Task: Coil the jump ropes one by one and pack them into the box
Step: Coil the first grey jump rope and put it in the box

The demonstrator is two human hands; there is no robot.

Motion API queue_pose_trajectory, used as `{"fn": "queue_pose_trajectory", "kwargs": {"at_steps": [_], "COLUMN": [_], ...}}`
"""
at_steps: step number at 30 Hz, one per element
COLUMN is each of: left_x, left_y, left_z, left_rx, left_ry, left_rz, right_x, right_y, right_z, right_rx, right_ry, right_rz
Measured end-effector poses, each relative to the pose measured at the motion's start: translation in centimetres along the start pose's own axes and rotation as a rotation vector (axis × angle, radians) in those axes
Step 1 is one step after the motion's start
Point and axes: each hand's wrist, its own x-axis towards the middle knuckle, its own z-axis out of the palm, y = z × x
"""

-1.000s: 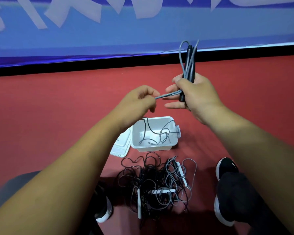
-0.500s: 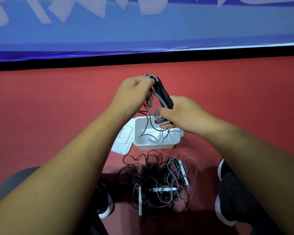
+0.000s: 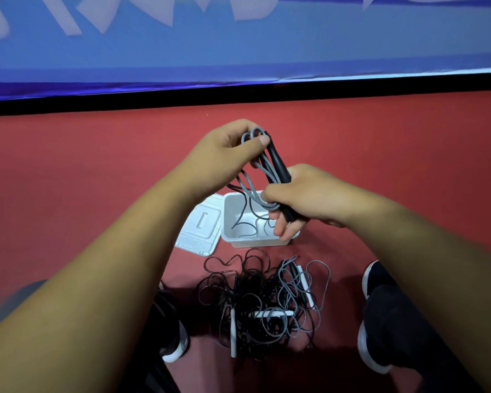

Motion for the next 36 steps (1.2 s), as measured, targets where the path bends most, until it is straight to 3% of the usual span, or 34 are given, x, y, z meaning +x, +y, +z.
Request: {"fn": "queue_pose_trajectory", "kwargs": {"at_steps": [4,9,15,18,23,27,30,33,36], "left_x": [0.3,0.9,1.0,1.1,0.8,0.5,0.3,0.1,0.4], "left_y": [-0.6,-1.3,-1.3,-1.4,-2.1,-3.0,-3.7,-4.2,-5.0], "left_z": [0.2,0.4,0.5,-0.1,-1.9,-3.0,-3.2,-3.0,-2.8], "left_rx": [-0.058,-0.108,-0.129,-0.118,0.010,0.099,0.195,0.332,0.494], "left_ry": [0.048,0.170,0.149,0.167,0.065,-0.262,-0.421,-0.428,-0.344], "left_rz": [-0.043,-0.067,-0.021,-0.032,-0.135,-0.156,-0.192,-0.239,-0.242], "right_x": [-0.1,0.5,0.4,0.3,0.9,1.6,2.0,1.7,1.1], "right_y": [-0.2,-0.2,-0.2,-0.6,-0.2,0.2,0.7,0.6,0.1], "right_z": [-0.2,-0.5,-0.3,-0.7,-1.1,-2.2,-3.2,-3.2,-2.9], "right_rx": [0.030,0.259,0.395,0.416,0.498,0.537,0.550,0.522,0.454], "right_ry": [-0.025,0.033,-0.090,-0.073,0.070,0.235,0.328,0.262,0.091], "right_rz": [-0.012,-0.006,0.040,0.037,0.041,0.018,-0.012,-0.044,-0.064]}}
